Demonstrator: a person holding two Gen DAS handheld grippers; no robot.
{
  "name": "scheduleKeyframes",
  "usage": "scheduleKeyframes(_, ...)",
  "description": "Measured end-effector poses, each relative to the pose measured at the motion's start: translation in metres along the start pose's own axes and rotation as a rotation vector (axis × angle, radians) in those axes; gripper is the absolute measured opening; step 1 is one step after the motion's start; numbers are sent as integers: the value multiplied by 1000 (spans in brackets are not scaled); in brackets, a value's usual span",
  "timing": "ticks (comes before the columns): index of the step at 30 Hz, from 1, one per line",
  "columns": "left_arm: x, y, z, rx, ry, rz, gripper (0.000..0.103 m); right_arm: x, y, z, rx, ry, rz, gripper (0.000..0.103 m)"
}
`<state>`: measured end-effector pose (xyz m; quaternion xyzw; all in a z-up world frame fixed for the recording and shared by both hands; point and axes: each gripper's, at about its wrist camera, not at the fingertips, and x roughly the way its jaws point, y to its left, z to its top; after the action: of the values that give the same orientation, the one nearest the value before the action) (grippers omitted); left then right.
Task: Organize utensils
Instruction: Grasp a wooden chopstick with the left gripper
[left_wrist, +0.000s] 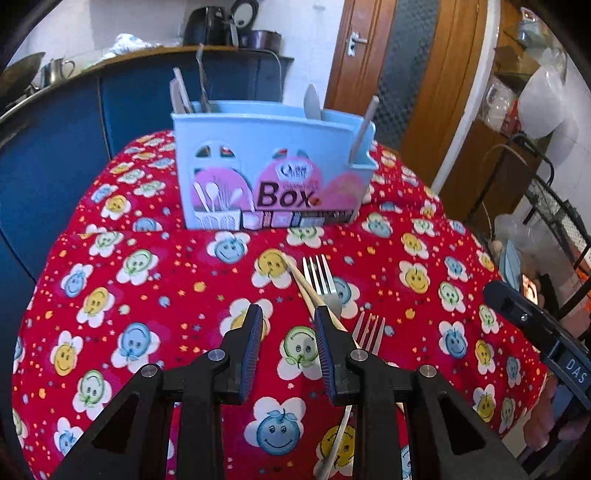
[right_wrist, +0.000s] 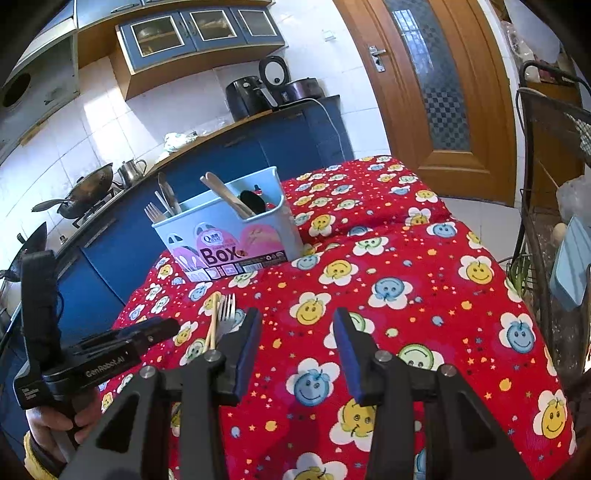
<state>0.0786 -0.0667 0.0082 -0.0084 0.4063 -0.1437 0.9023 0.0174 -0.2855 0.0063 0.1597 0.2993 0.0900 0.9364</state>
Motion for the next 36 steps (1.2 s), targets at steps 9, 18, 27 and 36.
scheduleKeyframes(9, 18, -11, -1, 24, 77, 7, 29, 1, -7, -2, 15, 3, 2, 44)
scheduleKeyframes(18, 23, -16, 0, 42, 109, 27, 29, 0, -12, -3, 25, 0, 7, 44)
scheduleKeyframes(27, 28, -18, 2, 32, 168, 18, 31, -3, -17, -3, 34, -11, 9, 44)
scheduleKeyframes(36, 32, -14, 7, 75, 242, 52, 28, -6, -20, -3, 42, -22, 18, 44)
